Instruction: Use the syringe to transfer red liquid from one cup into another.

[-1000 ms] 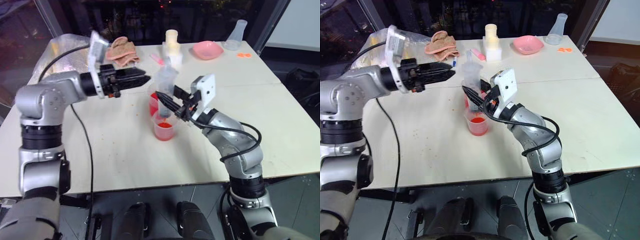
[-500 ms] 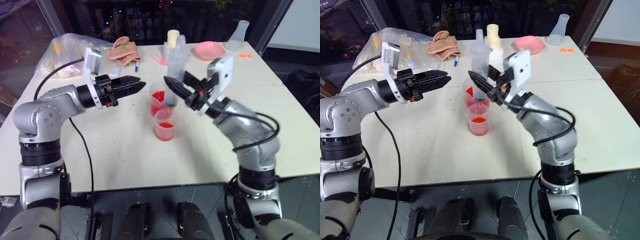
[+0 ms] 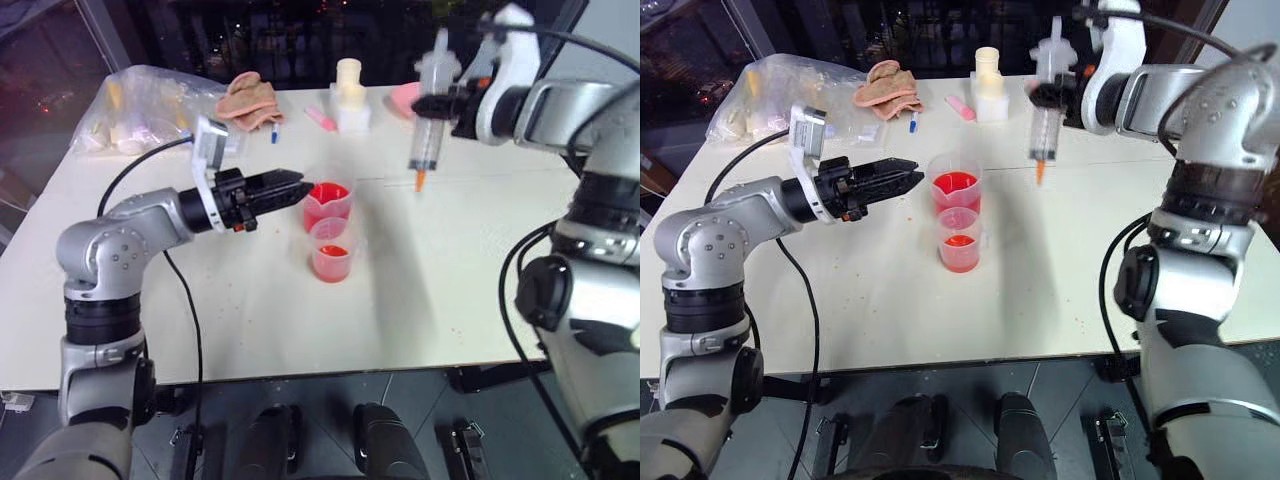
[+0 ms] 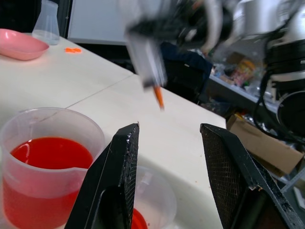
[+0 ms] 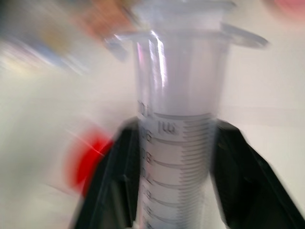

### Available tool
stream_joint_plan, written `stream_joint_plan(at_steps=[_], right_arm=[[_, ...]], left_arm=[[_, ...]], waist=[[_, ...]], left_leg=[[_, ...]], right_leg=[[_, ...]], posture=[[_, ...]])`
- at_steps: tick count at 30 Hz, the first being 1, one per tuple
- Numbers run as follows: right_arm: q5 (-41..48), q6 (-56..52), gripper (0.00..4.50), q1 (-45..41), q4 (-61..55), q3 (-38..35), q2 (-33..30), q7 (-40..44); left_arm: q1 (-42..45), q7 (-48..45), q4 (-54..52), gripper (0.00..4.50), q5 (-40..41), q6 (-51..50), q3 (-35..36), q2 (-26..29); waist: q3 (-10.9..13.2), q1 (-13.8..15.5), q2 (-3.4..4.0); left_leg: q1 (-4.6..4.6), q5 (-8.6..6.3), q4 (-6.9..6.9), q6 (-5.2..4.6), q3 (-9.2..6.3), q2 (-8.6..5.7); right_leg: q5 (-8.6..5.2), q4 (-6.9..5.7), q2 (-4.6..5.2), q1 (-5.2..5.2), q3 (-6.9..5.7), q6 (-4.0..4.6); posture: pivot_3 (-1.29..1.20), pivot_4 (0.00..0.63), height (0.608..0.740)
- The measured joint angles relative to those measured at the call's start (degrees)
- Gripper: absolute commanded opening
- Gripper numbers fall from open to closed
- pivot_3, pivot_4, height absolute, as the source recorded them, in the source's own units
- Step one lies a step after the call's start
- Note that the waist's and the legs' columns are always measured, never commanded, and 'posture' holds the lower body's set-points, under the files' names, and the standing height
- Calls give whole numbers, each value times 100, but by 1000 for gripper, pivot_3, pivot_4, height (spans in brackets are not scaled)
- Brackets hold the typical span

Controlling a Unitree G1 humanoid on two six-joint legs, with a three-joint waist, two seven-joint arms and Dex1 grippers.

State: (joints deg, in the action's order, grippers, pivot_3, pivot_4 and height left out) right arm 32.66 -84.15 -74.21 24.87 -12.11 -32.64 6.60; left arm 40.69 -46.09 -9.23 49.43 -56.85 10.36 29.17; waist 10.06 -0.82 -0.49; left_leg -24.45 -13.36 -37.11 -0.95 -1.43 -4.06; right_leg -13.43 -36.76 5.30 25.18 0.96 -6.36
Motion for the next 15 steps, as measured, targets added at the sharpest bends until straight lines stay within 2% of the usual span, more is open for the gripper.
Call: stream_joint_plan(at_steps=[4, 8, 15], right_arm=[[-535, 259, 1431, -10, 1154, 621, -7, 361], [-1195, 964, 1431, -12, 2227, 1258, 20, 823], [-1809, 1960, 1431, -107, 3582, 1404, 247, 1392]], left_arm=[[-105, 38, -197, 2154, 192, -1, 25, 2], [-272, 122, -319, 2154, 270, 0, 64, 15], [-538, 365, -683, 2154, 527, -18, 202, 131]], waist=[[1, -29, 2], [1, -33, 2], [1, -38, 1]], left_leg=[[-1, -2, 0, -8, 6, 0], [1, -2, -1, -9, 7, 1], [3, -2, -1, -7, 5, 3]], right_leg=[[1, 1, -3, 1, 3, -2], [1, 1, -19, -1, 2, -2], [1, 1, -24, -3, 3, -2]], posture=[[0, 150, 740], [0, 150, 740], [0, 150, 740]])
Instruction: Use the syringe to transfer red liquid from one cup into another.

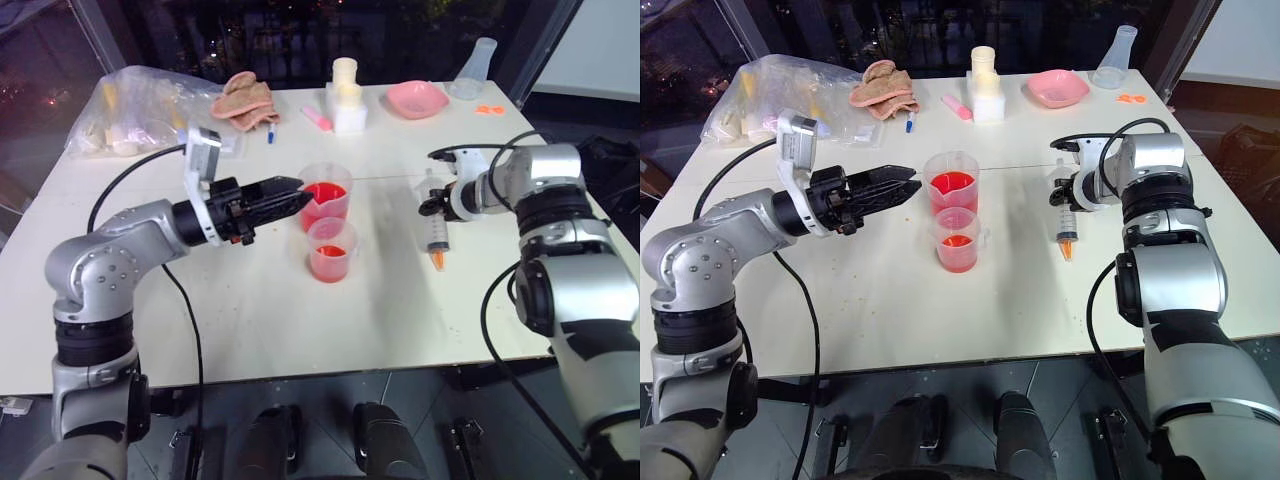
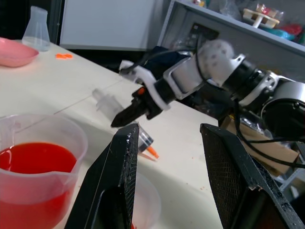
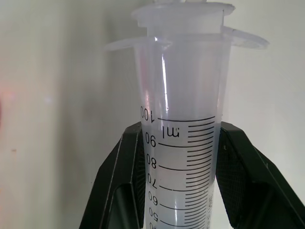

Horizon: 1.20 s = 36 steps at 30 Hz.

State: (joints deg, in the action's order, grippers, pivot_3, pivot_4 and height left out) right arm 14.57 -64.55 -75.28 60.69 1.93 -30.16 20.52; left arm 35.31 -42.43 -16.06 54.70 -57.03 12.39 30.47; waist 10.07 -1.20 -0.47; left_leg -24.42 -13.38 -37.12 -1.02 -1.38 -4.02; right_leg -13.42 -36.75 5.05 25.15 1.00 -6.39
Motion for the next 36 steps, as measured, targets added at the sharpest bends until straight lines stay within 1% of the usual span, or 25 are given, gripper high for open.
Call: stream_joint_plan(at_steps=[7, 17, 19, 20, 22, 23, 24, 30, 32, 36], right_arm=[[-488, 124, 1431, -211, 371, 102, 226, 448], [-750, -345, 1431, -261, 296, 188, 507, 882], [-768, -363, 2443, -250, 284, 182, 538, 888], [-764, -380, 2800, -234, 288, 176, 558, 896], [-764, -390, 3865, -173, 284, 140, 645, 905], [-758, -396, 4326, -173, 277, 113, 656, 913], [-754, -397, 4430, -173, 257, 86, 661, 920], [-774, -470, 4430, -114, 7, 123, 636, 991], [-760, -569, 4430, -57, -368, 160, 555, 1104], [-699, -1085, 4430, 166, -1683, 324, 57, 1332]], left_arm=[[-144, 258, -166, 2154, 212, -2, 25, 111], [-183, 462, -215, 2154, 353, 1, 24, 185], [-194, 518, -215, 2180, 358, 1, 24, 185], [-194, 526, -215, 2180, 361, 1, 24, 185], [-195, 542, -214, 2180, 405, 1, 21, 187], [-193, 542, -217, 2180, 443, 1, 21, 187], [-193, 548, -215, 2180, 486, 1, 24, 186], [-119, 635, -194, 2180, 849, -8, 107, 192], [-111, 634, -181, 2180, 884, -8, 106, 219], [-98, 583, -72, 2180, 904, -8, 82, 357]], waist=[[0, -4, -1], [-1, 1, -1], [-1, 1, -1], [-1, 1, -1], [-1, -8, -1], [-2, -8, -2], [-2, -2, -2], [-1, 6, -1], [0, 6, 1], [0, 29, 1]], left_leg=[[7, 0, -1, 2, -3, 0], [7, -1, -1, 4, -5, 0], [7, -1, -1, 4, -6, 0], [7, -1, -1, 4, -6, 0], [8, -1, -1, 4, -5, 0], [11, 0, -3, 4, -5, 0], [14, 0, -3, 4, -6, 0], [14, 0, -2, 4, -7, -2], [10, 0, 1, 4, -7, -2], [2, -1, 0, 4, -9, -2]], right_leg=[[0, 0, -1, -7, -1, 0], [0, 0, -2, -7, -1, 0], [0, 0, -2, -7, -2, 0], [0, 0, -2, -7, -2, 0], [0, 0, -2, -8, -1, 0], [0, -1, -2, -12, -1, 0], [0, 1, -2, -16, -2, 0], [0, 3, 0, -16, -2, 1], [0, 3, 0, -10, -2, 1], [0, 4, 0, -3, -3, 1]], posture=[[0, 150, 740], [0, 150, 740], [0, 150, 740], [0, 150, 740], [0, 150, 740], [0, 150, 740], [0, 150, 740], [0, 150, 740], [0, 150, 740], [0, 150, 740]])
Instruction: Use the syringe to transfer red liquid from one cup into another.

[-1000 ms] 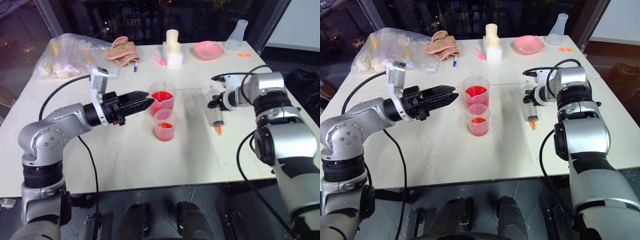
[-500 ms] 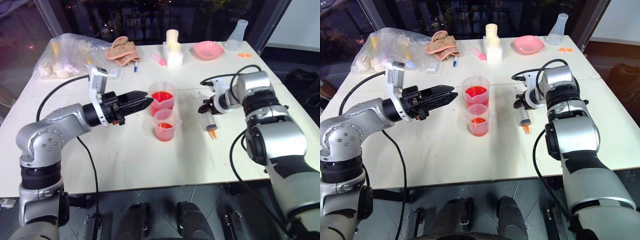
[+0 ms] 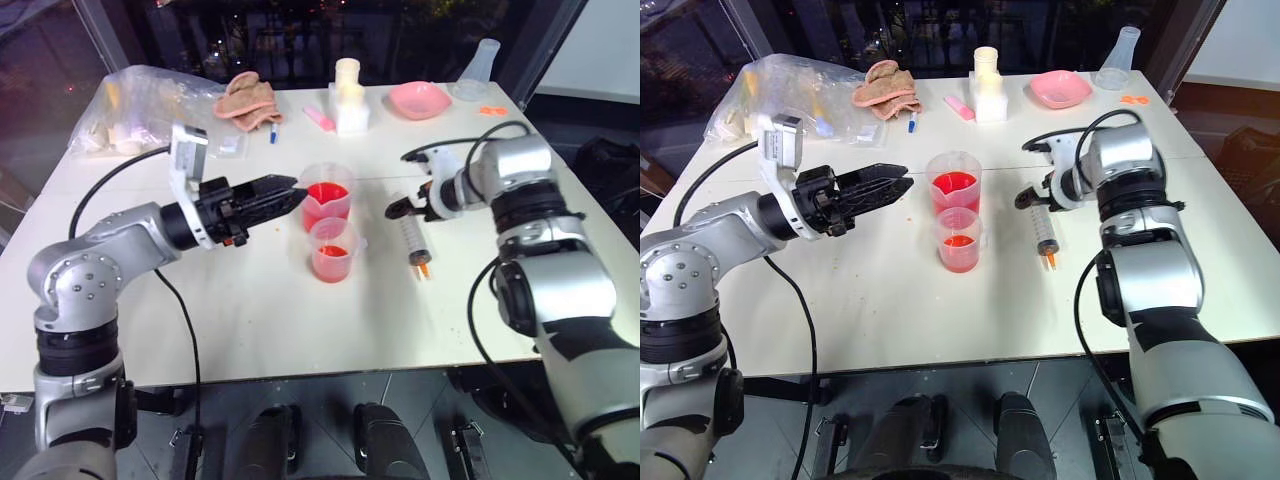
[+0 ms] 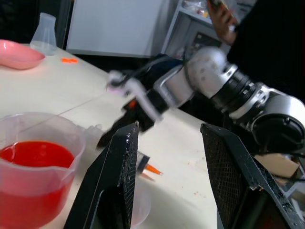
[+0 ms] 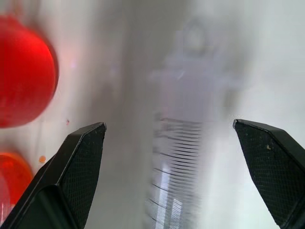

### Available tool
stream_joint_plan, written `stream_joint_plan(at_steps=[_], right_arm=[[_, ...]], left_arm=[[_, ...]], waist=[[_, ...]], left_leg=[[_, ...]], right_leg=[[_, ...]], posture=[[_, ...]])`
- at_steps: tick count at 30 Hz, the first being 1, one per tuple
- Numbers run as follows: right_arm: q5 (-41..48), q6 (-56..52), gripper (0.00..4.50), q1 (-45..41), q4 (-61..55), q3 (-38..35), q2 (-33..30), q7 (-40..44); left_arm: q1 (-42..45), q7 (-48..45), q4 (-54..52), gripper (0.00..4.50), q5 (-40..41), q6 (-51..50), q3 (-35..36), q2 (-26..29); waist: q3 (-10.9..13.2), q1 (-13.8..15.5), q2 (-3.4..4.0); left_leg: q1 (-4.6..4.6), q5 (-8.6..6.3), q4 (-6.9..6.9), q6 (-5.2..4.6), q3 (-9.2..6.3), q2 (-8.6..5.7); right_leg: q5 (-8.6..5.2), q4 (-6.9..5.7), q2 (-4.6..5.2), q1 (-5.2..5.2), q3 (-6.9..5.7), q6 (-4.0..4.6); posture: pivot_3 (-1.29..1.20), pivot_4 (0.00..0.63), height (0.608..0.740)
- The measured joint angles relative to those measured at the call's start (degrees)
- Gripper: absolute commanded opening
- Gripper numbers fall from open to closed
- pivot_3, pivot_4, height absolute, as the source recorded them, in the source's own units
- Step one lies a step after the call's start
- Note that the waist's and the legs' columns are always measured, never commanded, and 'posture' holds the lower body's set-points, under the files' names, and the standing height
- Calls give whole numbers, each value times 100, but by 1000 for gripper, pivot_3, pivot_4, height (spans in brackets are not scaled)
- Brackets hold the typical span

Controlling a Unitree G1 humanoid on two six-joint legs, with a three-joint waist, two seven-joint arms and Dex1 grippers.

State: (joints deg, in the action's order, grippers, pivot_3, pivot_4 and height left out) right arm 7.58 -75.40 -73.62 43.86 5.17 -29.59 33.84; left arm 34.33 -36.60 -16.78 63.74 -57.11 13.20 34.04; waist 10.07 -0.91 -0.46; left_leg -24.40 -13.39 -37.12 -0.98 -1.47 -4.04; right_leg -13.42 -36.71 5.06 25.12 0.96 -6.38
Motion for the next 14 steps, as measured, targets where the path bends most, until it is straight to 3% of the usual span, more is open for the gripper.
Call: stream_joint_plan(at_steps=[7, 14], right_arm=[[532, -1271, 4430, 555, -2371, -235, -1125, 292], [2053, -1670, 4430, 1305, -4508, -550, -2355, 1054]], left_arm=[[15, -502, 225, 2180, -206, 0, -120, 553], [-94, -1090, 290, 2180, -457, -87, -328, 1203]], waist=[[0, -2, 0], [2, -11, 0]], left_leg=[[-1, -2, 3, -2, 0, 2], [-2, -7, 8, -13, 1, 8]], right_leg=[[0, 11, 7, -2, -2, 1], [0, 35, 11, -10, -3, 1]], posture=[[0, 150, 740], [0, 150, 740]])
